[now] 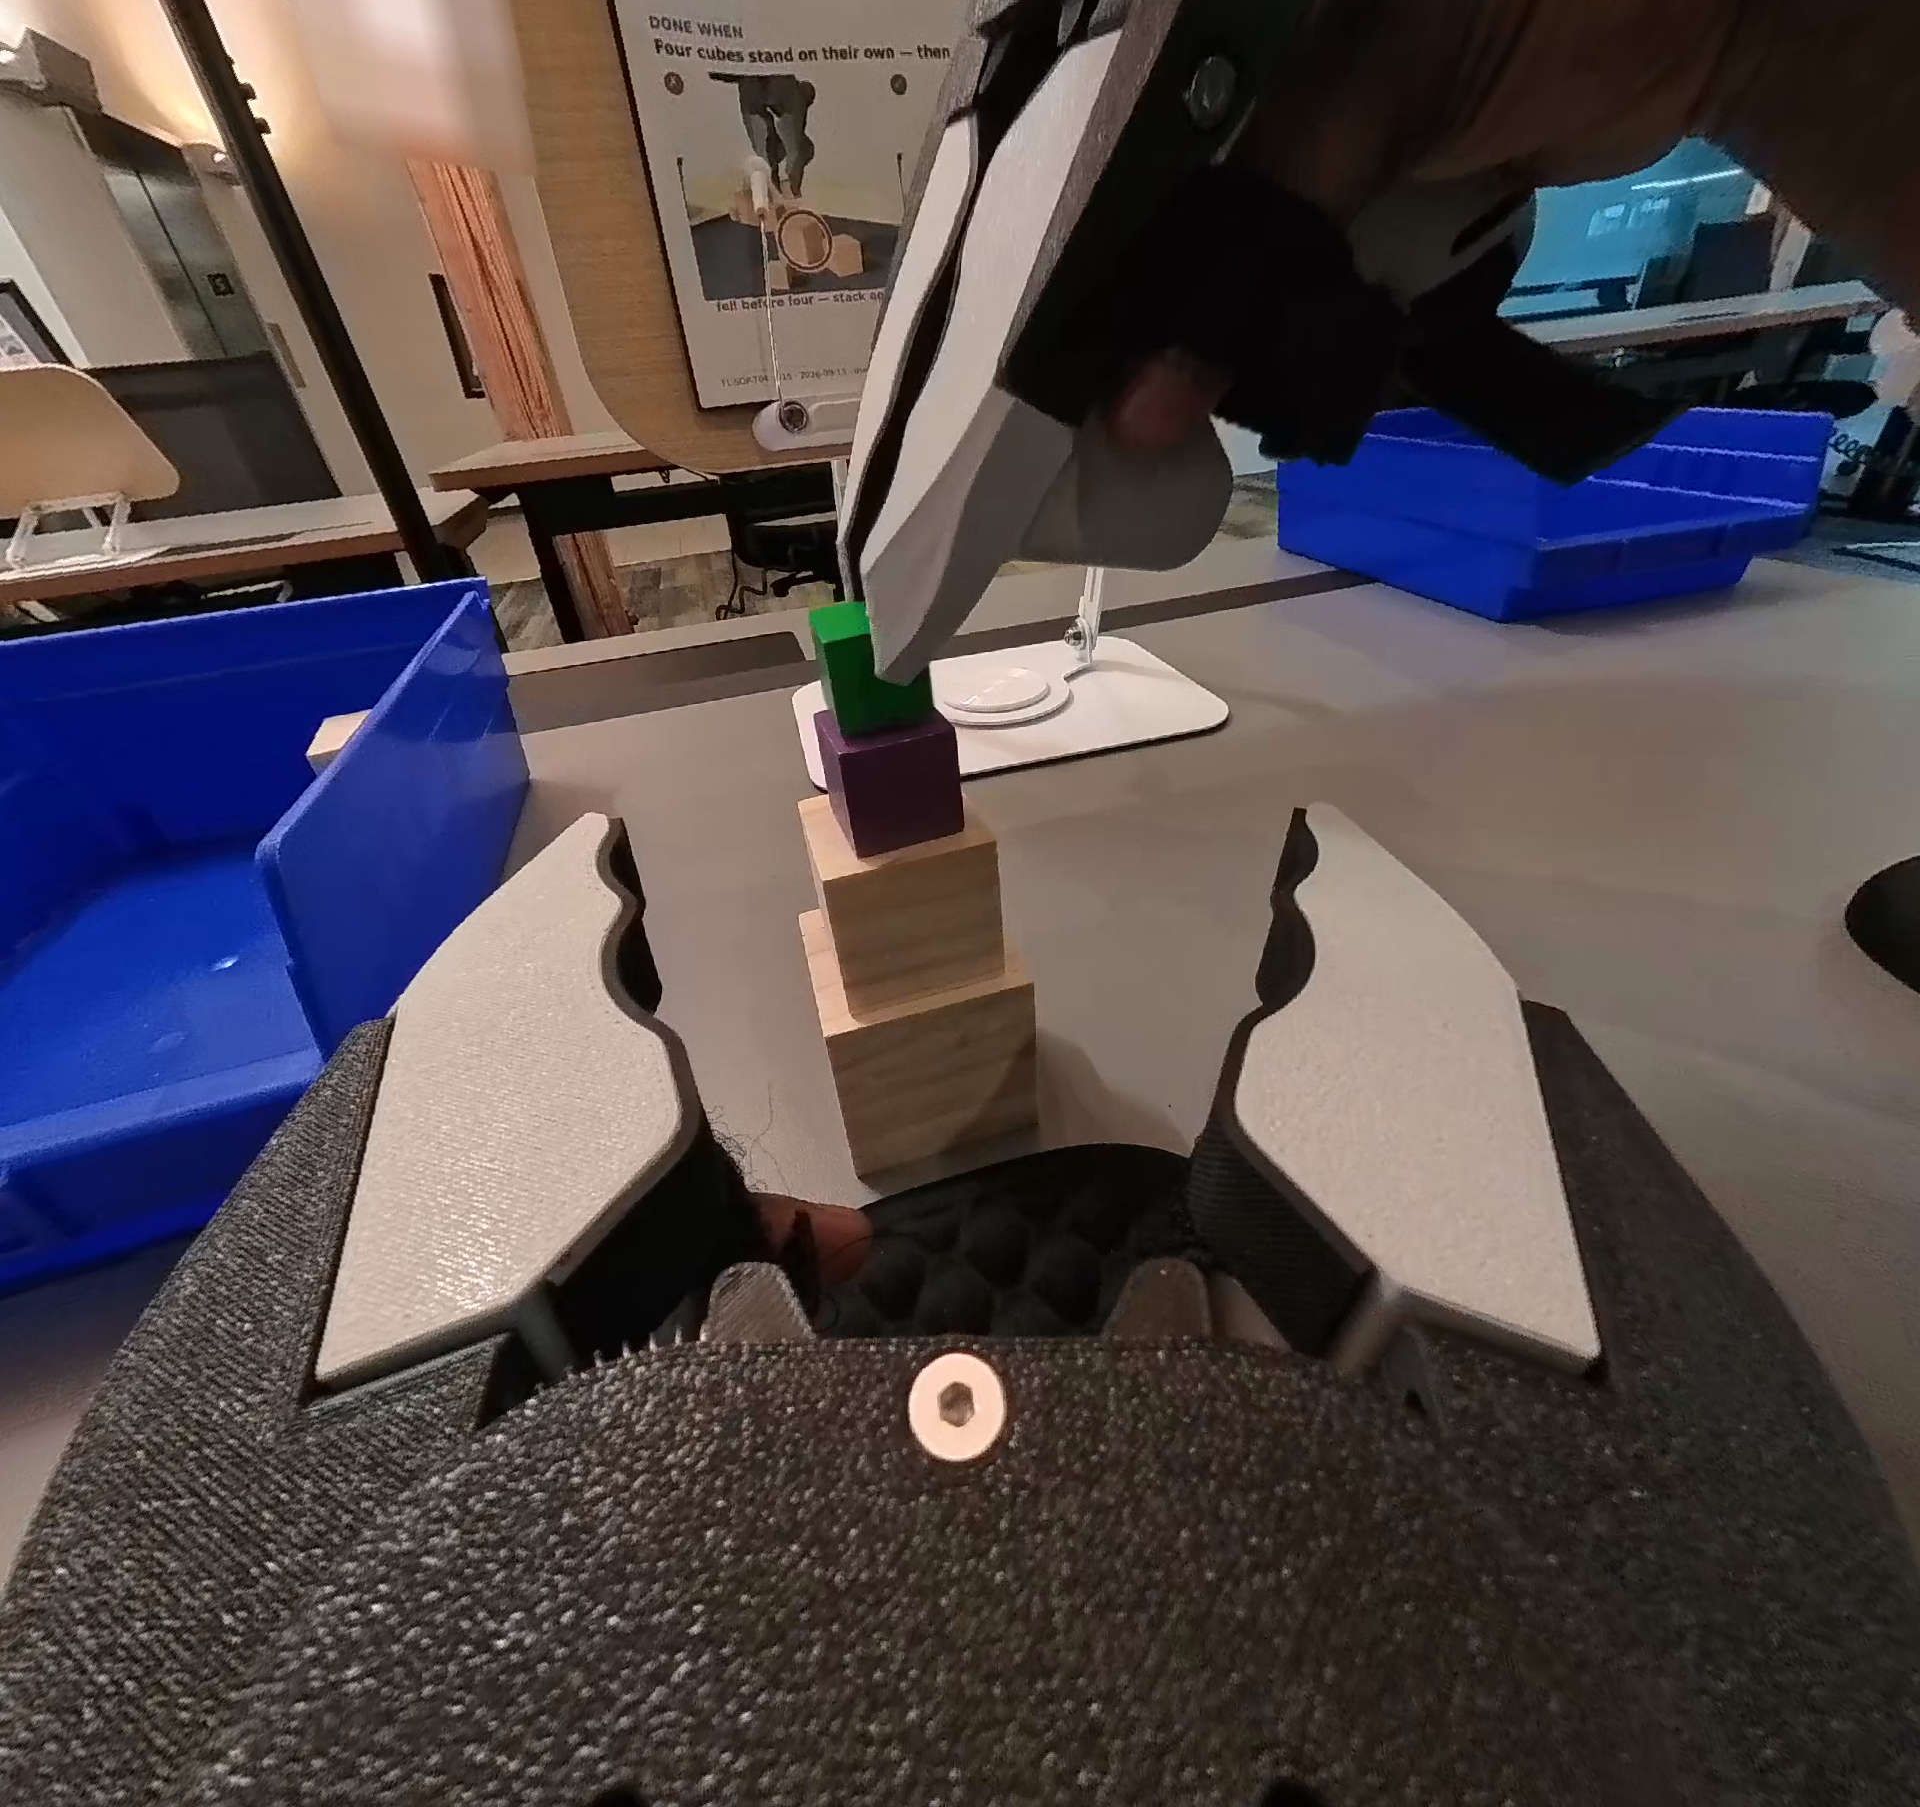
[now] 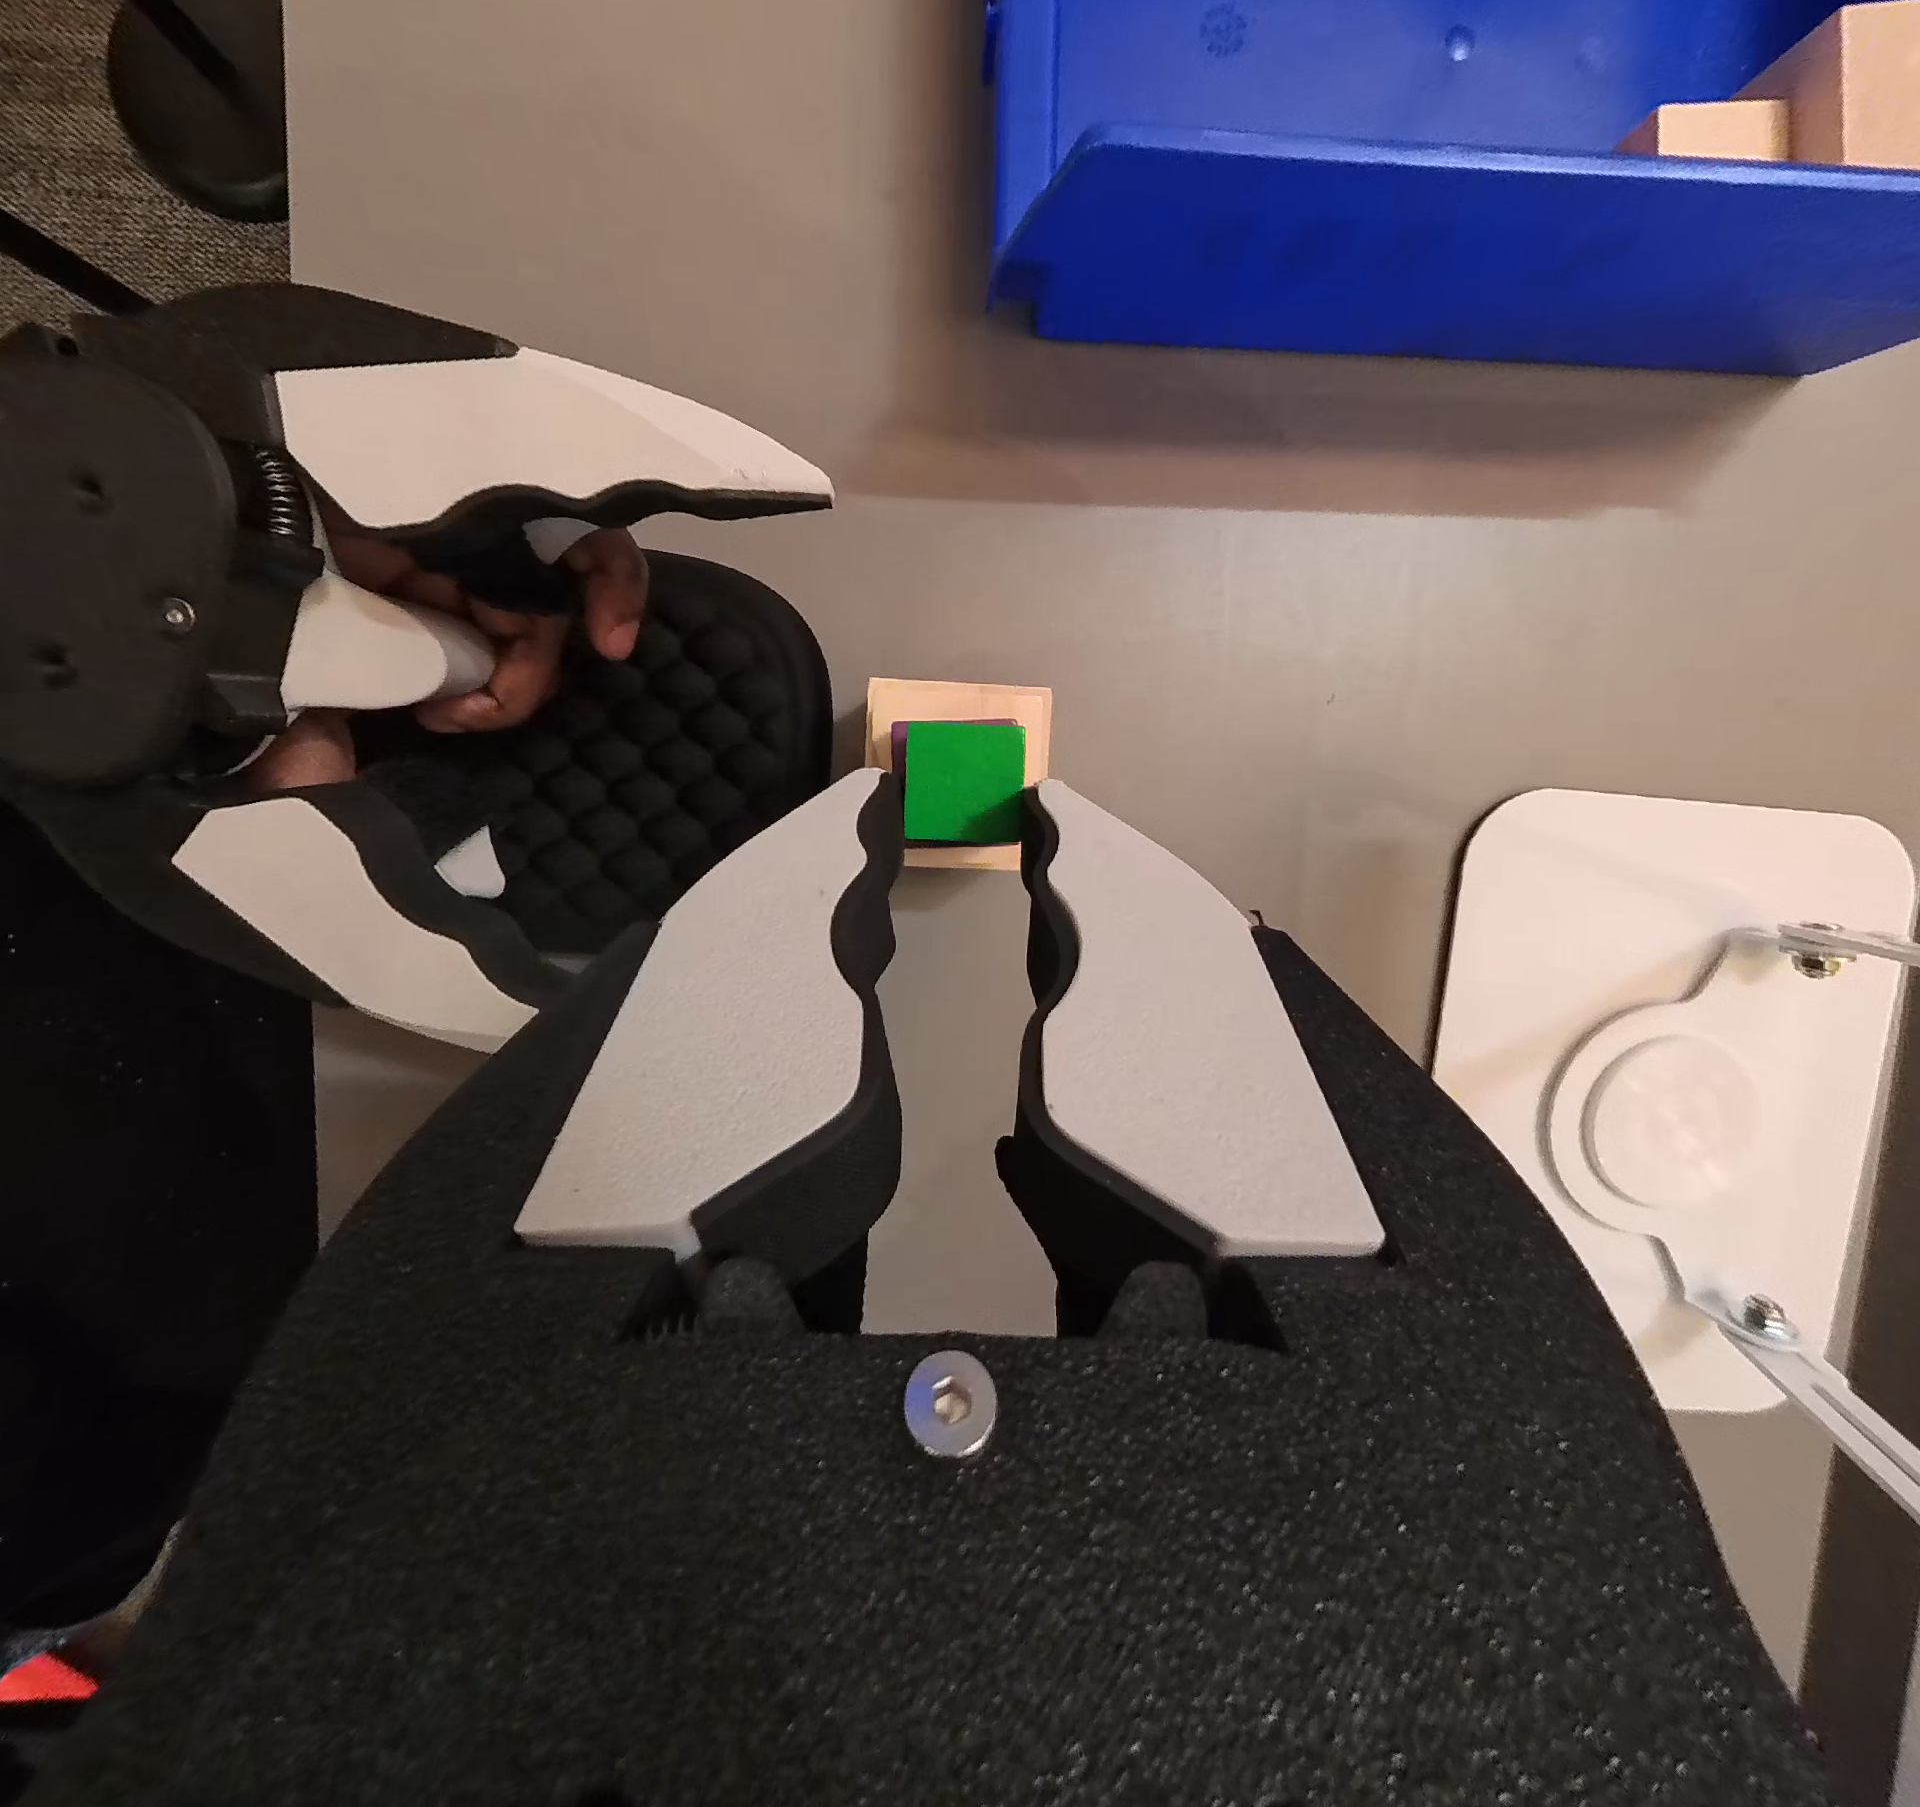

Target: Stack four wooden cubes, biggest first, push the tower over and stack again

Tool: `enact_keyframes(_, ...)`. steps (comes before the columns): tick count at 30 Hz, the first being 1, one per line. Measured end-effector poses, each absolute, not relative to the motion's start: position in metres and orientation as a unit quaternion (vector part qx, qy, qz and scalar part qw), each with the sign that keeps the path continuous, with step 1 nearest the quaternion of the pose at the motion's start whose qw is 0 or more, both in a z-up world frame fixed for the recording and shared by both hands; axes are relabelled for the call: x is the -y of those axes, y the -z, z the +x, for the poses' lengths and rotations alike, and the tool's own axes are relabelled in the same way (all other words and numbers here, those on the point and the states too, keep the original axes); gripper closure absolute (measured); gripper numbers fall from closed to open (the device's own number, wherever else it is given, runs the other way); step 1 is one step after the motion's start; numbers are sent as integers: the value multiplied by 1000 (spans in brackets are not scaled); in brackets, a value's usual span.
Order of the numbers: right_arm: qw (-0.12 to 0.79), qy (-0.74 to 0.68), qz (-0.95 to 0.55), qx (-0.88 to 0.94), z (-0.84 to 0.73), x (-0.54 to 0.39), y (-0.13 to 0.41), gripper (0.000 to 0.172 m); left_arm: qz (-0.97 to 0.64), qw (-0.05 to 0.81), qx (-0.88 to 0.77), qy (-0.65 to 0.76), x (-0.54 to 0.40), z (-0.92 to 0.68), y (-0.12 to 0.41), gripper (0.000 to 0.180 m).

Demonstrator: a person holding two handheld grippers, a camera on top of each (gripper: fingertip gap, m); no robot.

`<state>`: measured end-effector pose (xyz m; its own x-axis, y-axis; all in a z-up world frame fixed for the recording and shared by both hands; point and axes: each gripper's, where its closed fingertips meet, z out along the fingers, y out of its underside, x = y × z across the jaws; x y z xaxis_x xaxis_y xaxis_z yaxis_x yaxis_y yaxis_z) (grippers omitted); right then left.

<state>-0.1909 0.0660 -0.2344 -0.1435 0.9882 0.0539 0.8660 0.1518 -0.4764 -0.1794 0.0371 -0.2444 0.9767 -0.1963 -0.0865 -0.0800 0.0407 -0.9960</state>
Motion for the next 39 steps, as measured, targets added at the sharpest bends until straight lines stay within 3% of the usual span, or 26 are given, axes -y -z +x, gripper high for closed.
enact_keyframes(8, 177, -176, -629, 736, -191, -66, 237, 151, -691, 715, -99, 42, -37, -180, 244, 66)
enact_keyframes(15, 203, -183, -628, 729, -189, -70, 229, 126, -691, 715, -99, 42, -37, -180, 244, 66)
enact_keyframes(23, 367, -300, -586, 657, -171, -61, 184, 69, -689, 717, -98, 43, -37, -180, 244, 67)
enact_keyframes(29, 440, -316, -591, 598, -127, -59, 183, 28, -687, 719, -103, 40, -36, -179, 243, 66)
enact_keyframes(39, 486, -331, -621, 518, -35, -48, 229, 28, -685, 719, -106, 48, -35, -177, 242, 66)
